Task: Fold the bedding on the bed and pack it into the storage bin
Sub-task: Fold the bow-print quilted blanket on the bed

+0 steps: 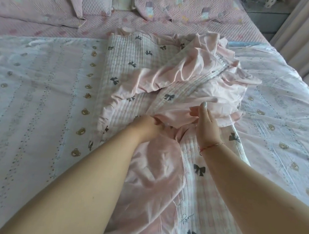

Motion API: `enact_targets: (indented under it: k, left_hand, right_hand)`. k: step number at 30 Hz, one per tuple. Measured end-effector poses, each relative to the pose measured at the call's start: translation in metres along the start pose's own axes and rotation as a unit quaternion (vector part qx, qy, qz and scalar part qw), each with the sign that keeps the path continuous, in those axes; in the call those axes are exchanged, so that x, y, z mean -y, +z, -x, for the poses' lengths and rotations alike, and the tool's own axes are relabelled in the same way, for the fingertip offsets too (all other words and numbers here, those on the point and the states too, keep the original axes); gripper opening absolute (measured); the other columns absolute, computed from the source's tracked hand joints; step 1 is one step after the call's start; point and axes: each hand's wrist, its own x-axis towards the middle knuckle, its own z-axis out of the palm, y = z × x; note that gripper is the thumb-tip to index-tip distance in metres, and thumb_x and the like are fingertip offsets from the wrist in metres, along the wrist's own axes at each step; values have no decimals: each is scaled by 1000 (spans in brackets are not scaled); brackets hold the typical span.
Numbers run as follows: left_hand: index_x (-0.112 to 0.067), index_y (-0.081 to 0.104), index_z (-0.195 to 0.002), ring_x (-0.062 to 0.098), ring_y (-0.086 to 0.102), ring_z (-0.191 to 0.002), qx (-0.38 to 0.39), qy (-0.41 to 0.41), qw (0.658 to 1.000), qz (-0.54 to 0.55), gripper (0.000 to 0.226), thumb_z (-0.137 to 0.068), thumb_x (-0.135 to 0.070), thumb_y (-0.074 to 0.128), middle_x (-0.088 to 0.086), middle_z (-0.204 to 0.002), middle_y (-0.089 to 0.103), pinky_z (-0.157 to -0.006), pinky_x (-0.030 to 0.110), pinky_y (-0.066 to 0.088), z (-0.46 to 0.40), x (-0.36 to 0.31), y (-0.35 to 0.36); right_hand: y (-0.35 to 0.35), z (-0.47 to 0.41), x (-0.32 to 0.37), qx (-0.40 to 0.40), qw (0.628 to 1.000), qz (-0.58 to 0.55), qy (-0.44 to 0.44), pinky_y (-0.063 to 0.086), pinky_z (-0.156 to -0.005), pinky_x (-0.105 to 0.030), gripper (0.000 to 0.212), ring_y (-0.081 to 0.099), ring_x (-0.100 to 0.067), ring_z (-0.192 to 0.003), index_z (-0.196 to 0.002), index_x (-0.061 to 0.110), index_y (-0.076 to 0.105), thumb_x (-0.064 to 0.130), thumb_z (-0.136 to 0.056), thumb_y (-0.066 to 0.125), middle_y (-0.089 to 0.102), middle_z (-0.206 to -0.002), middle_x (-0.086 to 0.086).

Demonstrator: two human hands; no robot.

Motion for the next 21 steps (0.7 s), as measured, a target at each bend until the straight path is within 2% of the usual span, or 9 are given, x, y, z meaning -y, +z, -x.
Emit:
enact_targets:
  k: [3,5,8,10,12,14,16,18,21]
  left_hand:
    - [-4,69,-107,37,63,-100,-69,2,995,78,45,-95,-44,52,25,-107,67,-70,31,47,-3,16,-24]
    - [-1,67,-103,38,65,-92,-120,-23,969,216,37,-97,-34,52,26,-96,67,-76,37,52,-4,44,-58]
    - [-3,66,-102,36,65,-100,-125,-135,922,342,50,-94,-49,47,24,-105,67,-94,49,51,-3,100,-95]
    - [-6,65,-114,36,62,-110,-124,-192,928,295,57,-95,-54,42,20,-115,66,-101,51,46,-1,112,-98]
    - [-4,59,-125,36,53,-120,-175,-199,957,123,55,-99,-46,35,20,-130,57,-106,42,40,5,92,-83]
    - [-2,64,-116,37,51,-116,-328,-92,940,-19,41,-98,-30,40,20,-126,58,-102,37,37,19,60,-59]
    - [-3,68,-97,34,51,-106,-461,31,887,-14,27,-88,-19,49,16,-111,61,-95,34,35,41,32,-30]
    - [-5,66,-88,29,52,-97,-426,122,896,27,21,-86,-18,50,12,-99,58,-88,29,37,60,18,4]
    - [-14,64,-95,20,57,-99,-223,106,961,126,21,-92,-30,50,2,-102,56,-92,30,43,75,25,40]
  right_hand:
    - [2,4,-2,-3,1000,-29,-11,46,-93,-40,43,62,-16,-98,-98,27,64,49,-100,27,66,-101,5]
    - [2,5,-1,-4,999,-42,-19,47,-92,-43,38,63,-16,-92,-92,32,62,51,-98,29,66,-98,5]
    - [2,6,-4,4,999,-50,-19,49,-92,-47,42,64,-14,-90,-89,37,61,65,-85,30,66,-95,6]
    - [2,8,-9,16,999,-30,-19,49,-93,-48,42,63,-15,-95,-89,38,61,65,-84,30,67,-93,7]
    - [3,11,-12,19,999,-4,-31,47,-95,-46,37,62,-14,-98,-91,36,60,58,-92,30,66,-92,10]
    - [3,14,-10,8,999,2,-45,46,-96,-44,38,61,-14,-102,-97,30,60,53,-94,30,65,-96,12]
    - [0,15,-9,-16,999,5,-51,46,-96,-40,44,60,-15,-103,-99,24,62,53,-92,29,66,-101,7]
    - [-7,17,-9,-32,997,28,-69,45,-94,-39,49,59,-16,-102,-99,18,62,53,-92,27,66,-102,2]
    - [-18,16,-13,-6,979,179,-98,38,-100,-42,65,52,-22,-111,-109,16,59,61,-87,17,61,-111,-1]
